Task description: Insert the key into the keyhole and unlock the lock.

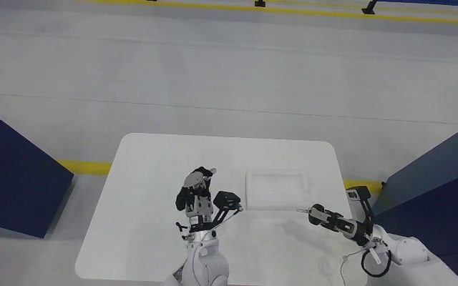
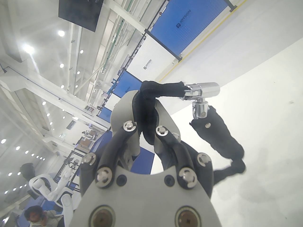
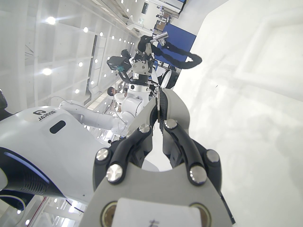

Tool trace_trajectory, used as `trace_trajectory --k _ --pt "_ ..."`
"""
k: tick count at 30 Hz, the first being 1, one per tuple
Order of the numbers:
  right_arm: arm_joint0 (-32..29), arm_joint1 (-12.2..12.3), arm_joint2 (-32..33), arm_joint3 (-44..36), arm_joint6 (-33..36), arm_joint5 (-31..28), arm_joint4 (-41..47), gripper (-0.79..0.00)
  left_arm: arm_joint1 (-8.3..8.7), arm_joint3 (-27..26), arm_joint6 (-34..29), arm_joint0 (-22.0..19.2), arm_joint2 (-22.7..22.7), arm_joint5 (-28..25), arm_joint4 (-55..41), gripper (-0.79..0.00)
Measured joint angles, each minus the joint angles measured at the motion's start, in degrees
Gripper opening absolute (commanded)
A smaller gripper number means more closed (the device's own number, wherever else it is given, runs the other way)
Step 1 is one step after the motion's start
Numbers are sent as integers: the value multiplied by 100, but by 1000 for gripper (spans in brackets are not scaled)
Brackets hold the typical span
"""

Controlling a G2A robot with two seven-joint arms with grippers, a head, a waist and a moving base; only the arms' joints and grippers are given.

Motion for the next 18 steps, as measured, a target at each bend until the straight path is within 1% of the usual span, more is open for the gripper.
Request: trace_trajectory --k 4,6,9,12,16,18 --pt "0 0 0 0 0 0 0 -785 0 -1 0 1 0 0 0 -785" --pt "0 0 0 0 0 0 0 -785 -1 -55 104 28 11 -74 -104 -785" --pt "0 0 0 0 0 0 0 -785 27 -206 862 97 -96 -426 -826 -785" --pt "0 0 0 0 0 0 0 -785 92 -361 1804 156 -384 -928 -1880 -785" --pt "0 0 0 0 0 0 0 -785 184 -481 3081 257 -866 -1744 -3303 -785" --pt "0 0 0 0 0 0 0 -785 213 -467 3525 269 -1068 -2033 -3782 -785"
